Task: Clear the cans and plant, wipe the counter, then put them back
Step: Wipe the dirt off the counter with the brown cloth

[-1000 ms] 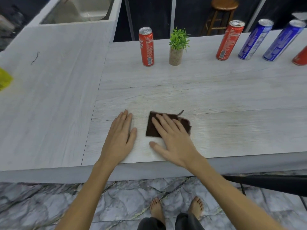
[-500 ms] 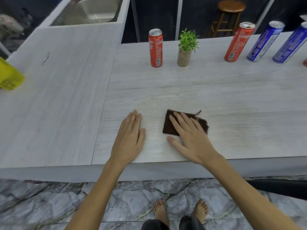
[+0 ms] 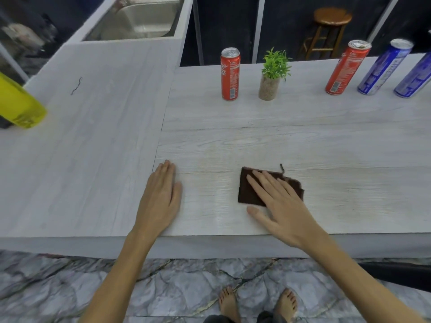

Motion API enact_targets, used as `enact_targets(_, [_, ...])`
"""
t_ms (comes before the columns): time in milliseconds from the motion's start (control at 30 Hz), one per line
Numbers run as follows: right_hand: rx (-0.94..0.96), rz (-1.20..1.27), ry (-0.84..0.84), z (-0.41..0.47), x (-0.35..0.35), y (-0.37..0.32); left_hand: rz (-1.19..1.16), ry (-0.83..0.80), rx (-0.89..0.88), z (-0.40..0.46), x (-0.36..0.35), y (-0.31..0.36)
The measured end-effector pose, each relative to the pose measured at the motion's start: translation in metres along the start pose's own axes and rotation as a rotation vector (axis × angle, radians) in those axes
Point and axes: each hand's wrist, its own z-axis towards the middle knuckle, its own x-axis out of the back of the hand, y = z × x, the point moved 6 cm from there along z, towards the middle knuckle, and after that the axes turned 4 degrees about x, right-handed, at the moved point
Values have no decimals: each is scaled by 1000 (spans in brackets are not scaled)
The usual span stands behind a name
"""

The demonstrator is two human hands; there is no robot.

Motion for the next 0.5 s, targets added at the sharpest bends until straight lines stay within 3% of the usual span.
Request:
enact_targets(100, [-61, -18, -18, 46, -4, -7, 38, -10, -19, -2, -4, -3])
enact_targets(233, [23, -52, -27, 77, -15, -55, 63, 8, -17, 0, -5, -5])
enact_targets(367, [201, -13, -29, 35, -35, -102, 59, 6, -25, 0, -5, -6])
enact_targets(500, [229, 57, -18, -15, -29, -76, 58, 13, -23, 0, -7, -7])
